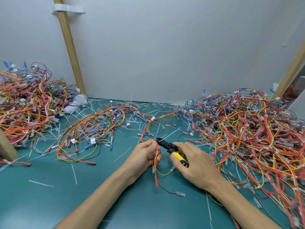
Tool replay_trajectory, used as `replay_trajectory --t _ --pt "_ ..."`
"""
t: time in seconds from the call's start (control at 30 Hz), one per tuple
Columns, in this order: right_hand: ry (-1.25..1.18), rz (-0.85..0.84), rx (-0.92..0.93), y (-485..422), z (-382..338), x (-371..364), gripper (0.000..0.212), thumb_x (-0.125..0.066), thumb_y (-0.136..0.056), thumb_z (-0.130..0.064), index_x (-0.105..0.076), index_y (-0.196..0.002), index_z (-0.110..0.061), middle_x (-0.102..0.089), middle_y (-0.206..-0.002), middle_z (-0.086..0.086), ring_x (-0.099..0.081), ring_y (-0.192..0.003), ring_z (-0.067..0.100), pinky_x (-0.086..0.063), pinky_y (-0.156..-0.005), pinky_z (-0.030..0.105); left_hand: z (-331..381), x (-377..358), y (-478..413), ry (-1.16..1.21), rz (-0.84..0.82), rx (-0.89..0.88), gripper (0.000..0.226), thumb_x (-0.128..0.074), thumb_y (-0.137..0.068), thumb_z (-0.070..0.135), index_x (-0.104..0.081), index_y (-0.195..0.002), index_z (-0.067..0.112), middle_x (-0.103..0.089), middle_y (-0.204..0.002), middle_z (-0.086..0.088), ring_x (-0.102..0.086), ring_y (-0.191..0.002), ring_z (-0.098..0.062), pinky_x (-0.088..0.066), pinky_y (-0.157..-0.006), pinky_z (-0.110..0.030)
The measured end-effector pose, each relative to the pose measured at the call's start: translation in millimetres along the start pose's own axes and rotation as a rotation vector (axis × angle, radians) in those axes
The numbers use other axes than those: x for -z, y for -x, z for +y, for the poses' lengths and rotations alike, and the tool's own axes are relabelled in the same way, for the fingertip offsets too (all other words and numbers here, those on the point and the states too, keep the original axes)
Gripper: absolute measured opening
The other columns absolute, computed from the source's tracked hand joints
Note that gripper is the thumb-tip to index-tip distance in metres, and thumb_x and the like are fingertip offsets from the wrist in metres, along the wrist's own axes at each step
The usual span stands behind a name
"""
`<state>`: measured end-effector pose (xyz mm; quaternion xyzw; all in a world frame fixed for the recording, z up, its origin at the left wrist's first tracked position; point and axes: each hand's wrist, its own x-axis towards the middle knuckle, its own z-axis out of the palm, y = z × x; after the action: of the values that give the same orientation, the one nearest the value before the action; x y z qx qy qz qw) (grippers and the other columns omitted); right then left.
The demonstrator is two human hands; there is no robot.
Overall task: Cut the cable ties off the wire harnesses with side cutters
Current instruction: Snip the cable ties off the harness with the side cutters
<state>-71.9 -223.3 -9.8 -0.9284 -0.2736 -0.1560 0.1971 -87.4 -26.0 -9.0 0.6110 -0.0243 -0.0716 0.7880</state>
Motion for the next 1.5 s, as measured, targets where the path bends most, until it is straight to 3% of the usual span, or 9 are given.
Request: replay_trajectory --t 0.13,0.47,0.63,0.77,0.87,0.97,1.17,1.37,1.5 --pt "0.003 0.002 -0.001 -0.3 -0.2 0.0 0.044 -0.035 -0.088 -0.063 -0.051 -0.121 -0.039 -0.054 -0.091 -0.015 -0.052 -0.087 0.006 -0.031 -0.063 0.022 0.6 -0.4 0.3 0.011 0.014 0.005 0.029 -0.042 -0.099 0.005 -0.046 -0.072 0.014 -0.047 -0.063 0.002 -0.052 -0.056 -0.015 -0.042 -0.057 -0.022" --pt "-0.029 0.003 -0.003 -0.8 -0.5 2.2 0.037 -0.038 -0.087 -0.061 -0.055 -0.108 -0.036 -0.053 -0.074 -0.01 -0.05 -0.07 0.009 -0.038 -0.059 0.026 1.7 -1.0 1.3 0.026 0.015 0.019 0.027 -0.043 -0.101 0.008 -0.046 -0.075 0.013 -0.047 -0.065 0.0 -0.052 -0.057 -0.015 -0.043 -0.058 -0.021" --pt "-0.047 0.042 -0.035 -0.7 0.0 1.6 0.043 -0.045 -0.085 -0.066 -0.059 -0.115 -0.037 -0.062 -0.085 -0.018 -0.058 -0.079 0.008 -0.037 -0.063 0.024 2.8 -1.1 1.8 0.021 0.028 0.019 0.025 -0.043 -0.101 0.01 -0.046 -0.077 0.011 -0.048 -0.063 0.002 -0.053 -0.056 -0.014 -0.044 -0.056 -0.02" --pt "0.015 0.018 -0.006 -1.9 2.4 -0.9 0.055 -0.033 -0.088 -0.075 -0.06 -0.111 -0.032 -0.061 -0.089 -0.014 -0.058 -0.086 0.01 -0.04 -0.064 0.025 4.1 -2.1 2.1 0.022 0.032 0.017 0.023 -0.043 -0.101 0.009 -0.046 -0.078 0.011 -0.048 -0.064 0.002 -0.053 -0.057 -0.014 -0.043 -0.055 -0.022" --pt "0.07 0.104 0.041 -2.7 3.5 -1.0 0.059 -0.04 -0.09 -0.068 -0.063 -0.121 -0.023 -0.066 -0.103 -0.009 -0.06 -0.097 0.016 -0.047 -0.076 0.03 4.8 -2.5 3.5 0.035 0.025 0.012 0.025 -0.042 -0.101 0.008 -0.046 -0.076 0.012 -0.048 -0.065 0.001 -0.053 -0.056 -0.014 -0.043 -0.053 -0.022" --pt "0.097 0.174 0.062 -2.4 0.8 -0.6 0.056 -0.038 -0.092 -0.062 -0.064 -0.121 -0.022 -0.068 -0.104 -0.01 -0.063 -0.091 0.018 -0.049 -0.074 0.031 5.7 -3.5 3.8 0.046 0.02 0.006 0.026 -0.042 -0.101 0.009 -0.046 -0.076 0.012 -0.048 -0.067 0.0 -0.052 -0.056 -0.014 -0.043 -0.053 -0.022" --pt "0.008 0.196 -0.038 -0.5 -3.1 0.1 0.039 -0.038 -0.088 -0.065 -0.06 -0.094 -0.033 -0.058 -0.079 -0.011 -0.057 -0.071 0.013 -0.048 -0.058 0.036 5.0 -3.2 4.3 0.03 0.005 0.008 0.024 -0.043 -0.1 0.007 -0.047 -0.078 0.013 -0.047 -0.067 0.0 -0.052 -0.056 -0.015 -0.044 -0.056 -0.021" --pt "0.092 0.129 -0.09 -0.6 1.2 -2.0 0.052 -0.035 -0.081 -0.076 -0.047 -0.073 -0.026 -0.05 -0.059 -0.008 -0.052 -0.06 0.015 -0.037 -0.052 0.032 5.4 -3.0 5.7 0.014 -0.007 0.002 0.022 -0.042 -0.1 0.008 -0.047 -0.08 0.011 -0.047 -0.068 -0.001 -0.052 -0.057 -0.015 -0.045 -0.057 -0.022" --pt "0.165 0.051 -0.141 -3.1 7.5 -0.8 0.038 -0.051 -0.081 -0.059 -0.038 -0.072 -0.025 -0.042 -0.057 -0.008 -0.049 -0.061 0.023 -0.03 -0.052 0.032 5.6 -4.4 7.1 -0.023 -0.04 -0.006 0.021 -0.039 -0.102 0.009 -0.045 -0.082 0.009 -0.049 -0.064 0.002 -0.051 -0.057 -0.014 -0.044 -0.055 -0.022"
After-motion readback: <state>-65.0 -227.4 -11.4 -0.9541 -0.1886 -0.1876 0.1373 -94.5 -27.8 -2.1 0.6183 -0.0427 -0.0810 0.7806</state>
